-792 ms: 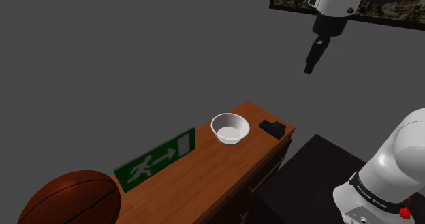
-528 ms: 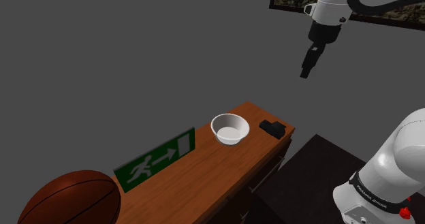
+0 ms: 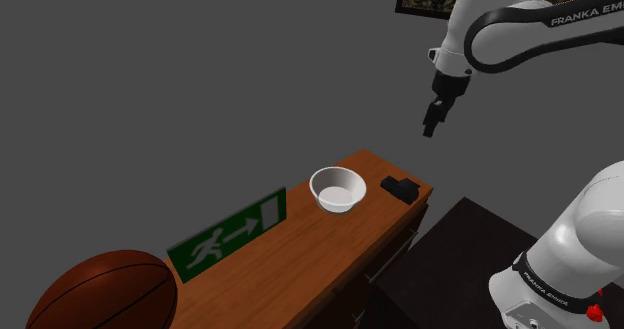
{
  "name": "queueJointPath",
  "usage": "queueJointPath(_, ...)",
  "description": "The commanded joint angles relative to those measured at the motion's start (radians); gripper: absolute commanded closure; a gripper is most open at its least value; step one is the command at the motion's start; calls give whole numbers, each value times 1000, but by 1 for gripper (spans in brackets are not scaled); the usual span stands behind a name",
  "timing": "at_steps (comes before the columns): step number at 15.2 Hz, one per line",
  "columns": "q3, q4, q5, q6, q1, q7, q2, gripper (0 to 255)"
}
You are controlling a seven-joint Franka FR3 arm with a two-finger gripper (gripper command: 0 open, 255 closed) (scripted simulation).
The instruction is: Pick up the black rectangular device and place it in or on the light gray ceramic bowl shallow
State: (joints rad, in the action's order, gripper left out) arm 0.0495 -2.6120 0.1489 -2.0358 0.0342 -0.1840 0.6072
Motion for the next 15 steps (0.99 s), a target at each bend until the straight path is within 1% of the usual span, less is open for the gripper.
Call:
queueJointPath(1,17,-18,3,-69,9,-2,-53,0)
queueJointPath(5,56,-37,8,-213,28,-14,-187,0)
queueJointPath(9,94,-33,0,-353,41,-34,-340,0)
queueJointPath(12,120,-15,-23,-452,46,-59,-465,0)
queueJointPath(15,140,16,-66,-543,51,-97,-595,0)
